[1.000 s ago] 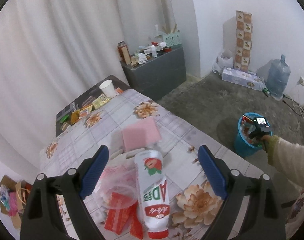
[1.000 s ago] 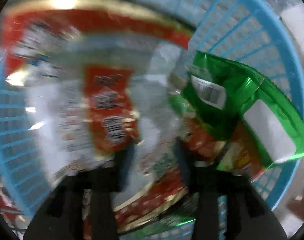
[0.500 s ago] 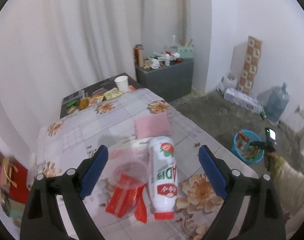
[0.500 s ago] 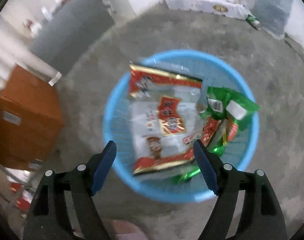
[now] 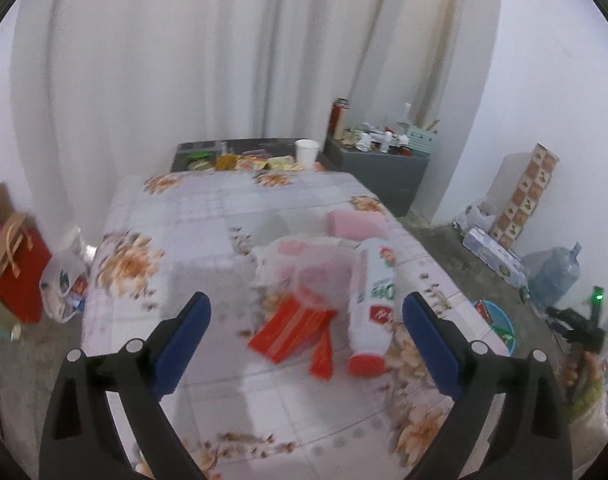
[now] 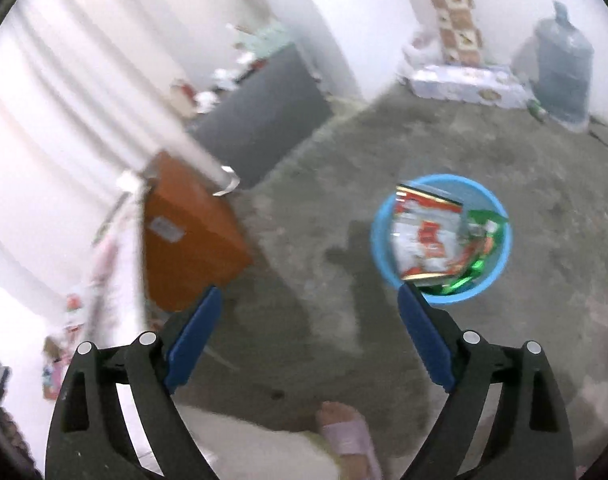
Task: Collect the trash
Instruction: 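Move both grippers back from the wastebasket to the table, then grasp the white AD milk bottle with the right gripper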
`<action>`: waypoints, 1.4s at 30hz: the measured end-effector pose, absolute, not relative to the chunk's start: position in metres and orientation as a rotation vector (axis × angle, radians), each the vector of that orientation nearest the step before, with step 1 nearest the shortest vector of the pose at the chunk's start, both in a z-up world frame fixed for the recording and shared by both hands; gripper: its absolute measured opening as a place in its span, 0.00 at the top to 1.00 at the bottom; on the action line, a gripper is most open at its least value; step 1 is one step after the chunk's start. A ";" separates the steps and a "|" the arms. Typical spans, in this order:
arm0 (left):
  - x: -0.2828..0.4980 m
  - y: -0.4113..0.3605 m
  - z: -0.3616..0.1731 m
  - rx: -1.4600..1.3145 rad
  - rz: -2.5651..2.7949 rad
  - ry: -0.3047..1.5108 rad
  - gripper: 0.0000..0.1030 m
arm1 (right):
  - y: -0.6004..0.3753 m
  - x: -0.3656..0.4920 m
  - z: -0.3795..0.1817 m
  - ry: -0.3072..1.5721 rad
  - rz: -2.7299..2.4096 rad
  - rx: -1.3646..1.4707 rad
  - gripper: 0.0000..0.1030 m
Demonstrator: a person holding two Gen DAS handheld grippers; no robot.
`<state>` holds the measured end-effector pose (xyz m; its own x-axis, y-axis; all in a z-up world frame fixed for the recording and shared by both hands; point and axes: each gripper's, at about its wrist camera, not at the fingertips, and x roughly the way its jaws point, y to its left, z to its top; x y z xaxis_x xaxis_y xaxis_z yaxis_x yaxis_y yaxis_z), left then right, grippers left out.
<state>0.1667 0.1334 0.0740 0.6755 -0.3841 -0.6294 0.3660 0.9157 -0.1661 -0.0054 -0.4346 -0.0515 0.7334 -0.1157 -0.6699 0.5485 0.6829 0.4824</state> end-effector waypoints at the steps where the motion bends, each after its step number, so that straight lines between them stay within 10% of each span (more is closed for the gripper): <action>1: 0.163 0.142 0.069 -0.044 -0.408 0.719 0.08 | -0.428 -0.004 -0.048 0.643 -0.389 0.733 0.15; 15: 0.140 0.198 0.014 -0.203 -0.372 0.790 0.08 | -0.274 0.110 0.010 0.706 0.040 0.661 0.15; 42: 0.147 0.167 -0.043 -0.183 -0.481 0.854 0.08 | -0.145 0.243 -0.051 0.985 0.226 0.814 0.17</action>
